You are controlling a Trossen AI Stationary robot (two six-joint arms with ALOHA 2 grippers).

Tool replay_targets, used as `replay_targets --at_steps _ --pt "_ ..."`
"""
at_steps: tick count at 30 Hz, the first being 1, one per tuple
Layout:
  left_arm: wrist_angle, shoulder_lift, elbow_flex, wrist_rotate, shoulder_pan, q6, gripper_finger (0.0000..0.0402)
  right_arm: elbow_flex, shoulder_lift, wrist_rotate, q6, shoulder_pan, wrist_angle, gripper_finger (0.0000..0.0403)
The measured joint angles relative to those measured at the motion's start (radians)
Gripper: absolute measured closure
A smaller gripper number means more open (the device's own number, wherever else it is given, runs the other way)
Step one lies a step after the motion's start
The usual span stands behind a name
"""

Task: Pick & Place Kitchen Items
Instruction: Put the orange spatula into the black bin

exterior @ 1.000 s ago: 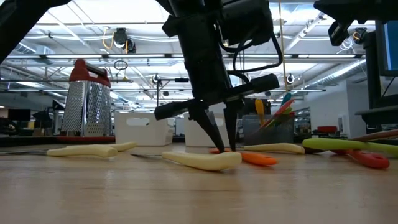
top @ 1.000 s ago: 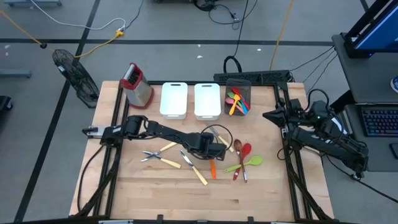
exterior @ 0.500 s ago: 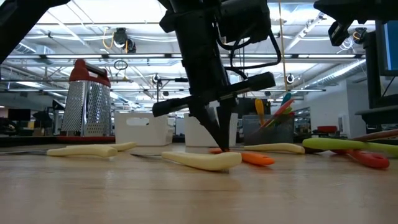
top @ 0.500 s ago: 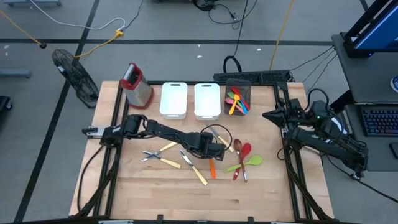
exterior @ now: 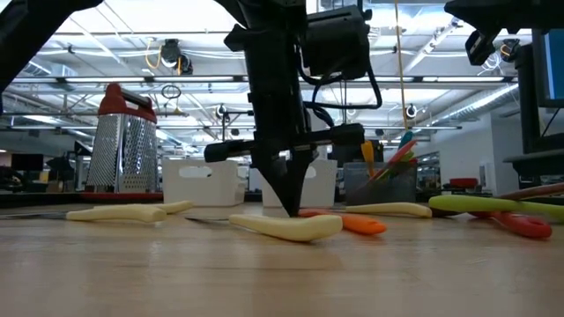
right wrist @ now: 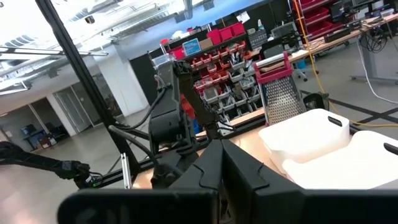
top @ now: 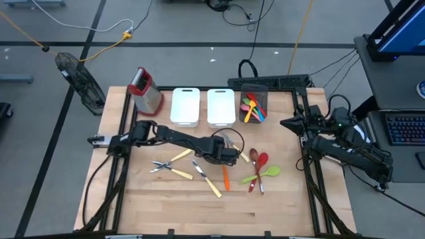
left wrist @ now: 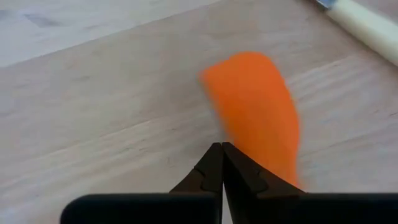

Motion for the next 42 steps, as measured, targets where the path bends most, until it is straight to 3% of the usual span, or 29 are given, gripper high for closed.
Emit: replay_targets --at_steps 6,13,18,34,42 --pt "0.044 -0.095 0.004 0.023 -0.049 -0.045 0.039 0.0 0.0 0.0 -0.009 0.0 -0.007 0.0399" --pt "0.338 -0.068 0.003 0.036 -0.115 -0.111 0.0385 0.0 0.0 0.0 -0.024 0.0 -0.01 0.0399" --pt "0.393 -0.039 0.002 0.038 -0.133 -0.114 0.0374 0.0 0.0 -0.002 -0.024 0.0 -0.01 0.0399" --pt "0.378 -0.036 0.005 -0.012 -0.206 -0.239 0.0185 0.0 0.0 -0.007 -0.006 0.0 -0.009 0.0399" --pt "0.366 -0.022 0.006 -0.029 -0.203 -0.197 0.0175 0.0 0.0 -0.008 -0.006 0.0 -0.009 0.0399"
